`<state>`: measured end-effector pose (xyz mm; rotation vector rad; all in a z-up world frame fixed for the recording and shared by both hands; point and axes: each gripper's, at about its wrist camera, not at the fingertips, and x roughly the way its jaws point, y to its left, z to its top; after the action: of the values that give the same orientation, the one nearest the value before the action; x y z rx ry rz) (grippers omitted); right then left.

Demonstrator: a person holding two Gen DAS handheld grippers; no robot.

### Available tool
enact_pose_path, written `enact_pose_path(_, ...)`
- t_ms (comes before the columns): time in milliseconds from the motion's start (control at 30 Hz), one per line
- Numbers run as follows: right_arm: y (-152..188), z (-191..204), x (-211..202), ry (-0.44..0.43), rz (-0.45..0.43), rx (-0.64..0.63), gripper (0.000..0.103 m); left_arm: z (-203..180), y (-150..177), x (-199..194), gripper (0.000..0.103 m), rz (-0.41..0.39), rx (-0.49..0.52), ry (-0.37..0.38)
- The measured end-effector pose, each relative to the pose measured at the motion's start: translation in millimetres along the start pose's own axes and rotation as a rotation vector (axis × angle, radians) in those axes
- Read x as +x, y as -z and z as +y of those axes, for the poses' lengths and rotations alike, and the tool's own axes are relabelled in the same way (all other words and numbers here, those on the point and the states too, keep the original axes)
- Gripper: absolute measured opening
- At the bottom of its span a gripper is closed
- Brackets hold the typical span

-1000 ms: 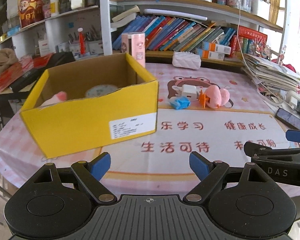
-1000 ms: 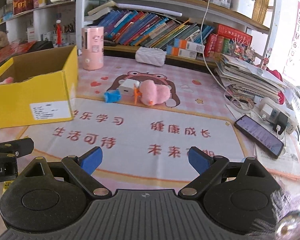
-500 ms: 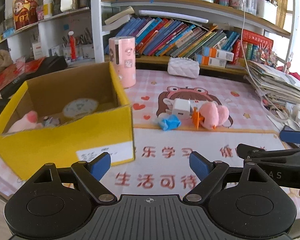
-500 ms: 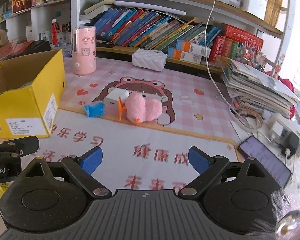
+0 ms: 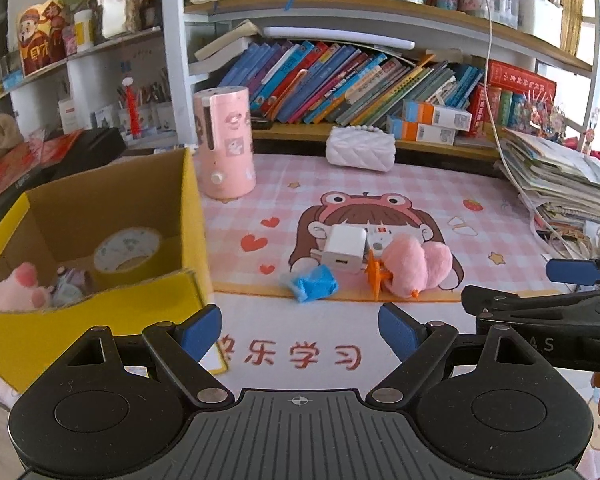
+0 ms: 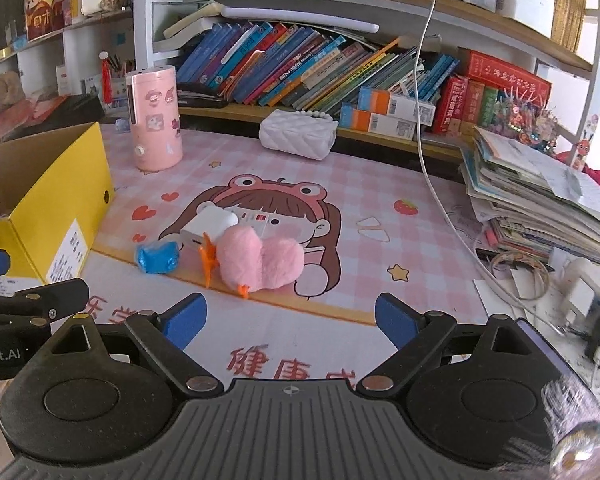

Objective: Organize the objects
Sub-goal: 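Grasp the pink plush chick with the right tool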

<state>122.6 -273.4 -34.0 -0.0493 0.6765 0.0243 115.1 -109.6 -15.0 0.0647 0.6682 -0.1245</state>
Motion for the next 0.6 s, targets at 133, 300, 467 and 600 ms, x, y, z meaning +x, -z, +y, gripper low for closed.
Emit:
enact_pose_path(133, -3, -12, 10, -0.021, 0.005, 0.013, 0.09, -13, -5, 9, 0.085, 0.01, 0.034, -0.016)
enact_pose_path(300, -6, -25, 23, -0.043, 0.019, 0.034, 0.09, -27, -7, 20, 0.084, 0.029, 0.07, -0.036)
enact_pose_path(467, -14, -29, 37, -0.08, 0.023, 0.035, 0.091, -30, -6, 30, 0.082, 0.07, 0.076, -0.079)
enact_pose_path(600, -20, -25, 54, -0.128, 0.037, 0.01, 0.094, -29, -3, 30, 0.082, 0.087, 0.086, -0.105)
